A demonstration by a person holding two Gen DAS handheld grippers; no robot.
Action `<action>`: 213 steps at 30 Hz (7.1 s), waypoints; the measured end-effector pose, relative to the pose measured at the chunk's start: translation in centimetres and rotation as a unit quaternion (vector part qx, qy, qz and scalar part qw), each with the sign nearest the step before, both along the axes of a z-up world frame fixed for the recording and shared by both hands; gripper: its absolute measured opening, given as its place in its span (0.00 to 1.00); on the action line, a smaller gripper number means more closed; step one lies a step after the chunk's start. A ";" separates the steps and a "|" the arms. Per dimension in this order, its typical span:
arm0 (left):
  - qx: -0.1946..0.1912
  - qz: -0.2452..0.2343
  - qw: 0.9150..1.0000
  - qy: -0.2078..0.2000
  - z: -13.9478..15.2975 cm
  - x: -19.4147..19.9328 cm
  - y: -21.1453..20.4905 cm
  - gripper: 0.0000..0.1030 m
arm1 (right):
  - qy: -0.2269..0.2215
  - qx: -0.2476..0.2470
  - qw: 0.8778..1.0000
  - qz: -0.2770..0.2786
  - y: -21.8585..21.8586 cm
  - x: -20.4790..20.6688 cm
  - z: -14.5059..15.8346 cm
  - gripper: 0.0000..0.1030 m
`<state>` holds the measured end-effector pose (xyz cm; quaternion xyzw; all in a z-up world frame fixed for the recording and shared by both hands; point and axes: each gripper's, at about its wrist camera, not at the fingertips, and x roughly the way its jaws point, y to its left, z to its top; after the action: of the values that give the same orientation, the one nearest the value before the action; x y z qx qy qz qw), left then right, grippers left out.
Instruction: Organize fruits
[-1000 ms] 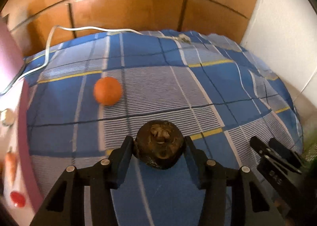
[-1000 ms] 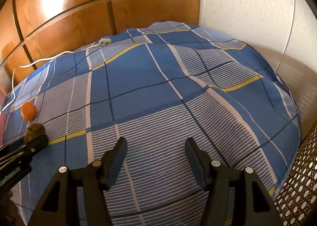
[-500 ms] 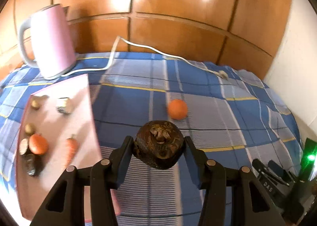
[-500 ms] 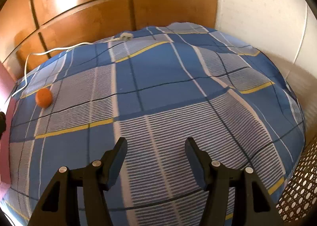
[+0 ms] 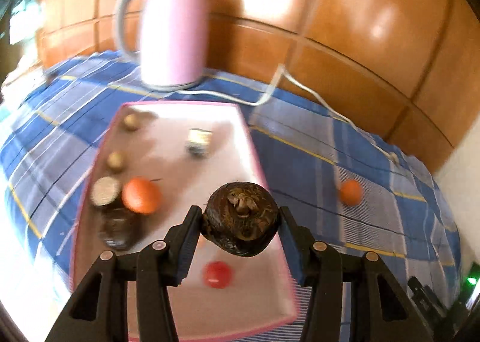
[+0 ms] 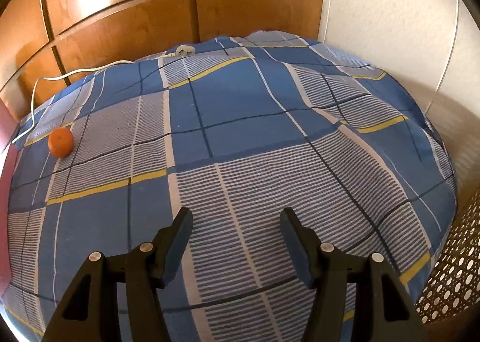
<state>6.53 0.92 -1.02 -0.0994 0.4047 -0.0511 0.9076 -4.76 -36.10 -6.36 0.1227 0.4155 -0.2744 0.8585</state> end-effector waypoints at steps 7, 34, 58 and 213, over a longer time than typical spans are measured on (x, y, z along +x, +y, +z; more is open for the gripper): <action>-0.011 0.046 0.999 0.010 -1.0 1.0 4.1 0.50 | -0.015 -0.006 1.000 0.007 0.5 -0.1 -0.4 0.76; 0.054 0.090 0.994 -0.040 0.3 2.9 4.1 0.83 | -0.049 -0.035 0.998 0.008 1.5 -0.2 -1.2 0.85; 0.057 0.108 0.992 -0.028 -0.3 -3.2 4.7 1.00 | -0.052 -0.041 0.998 0.013 1.7 -0.3 -1.2 0.85; 0.042 0.197 0.979 0.023 -2.6 -7.9 11.4 1.00 | 0.003 0.061 0.876 0.478 28.5 16.0 3.5 0.40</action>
<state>-1.35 12.30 -3.64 -0.1407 0.4000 0.1481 0.8935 11.26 -7.57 -2.81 -0.0398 0.4424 0.1946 0.8746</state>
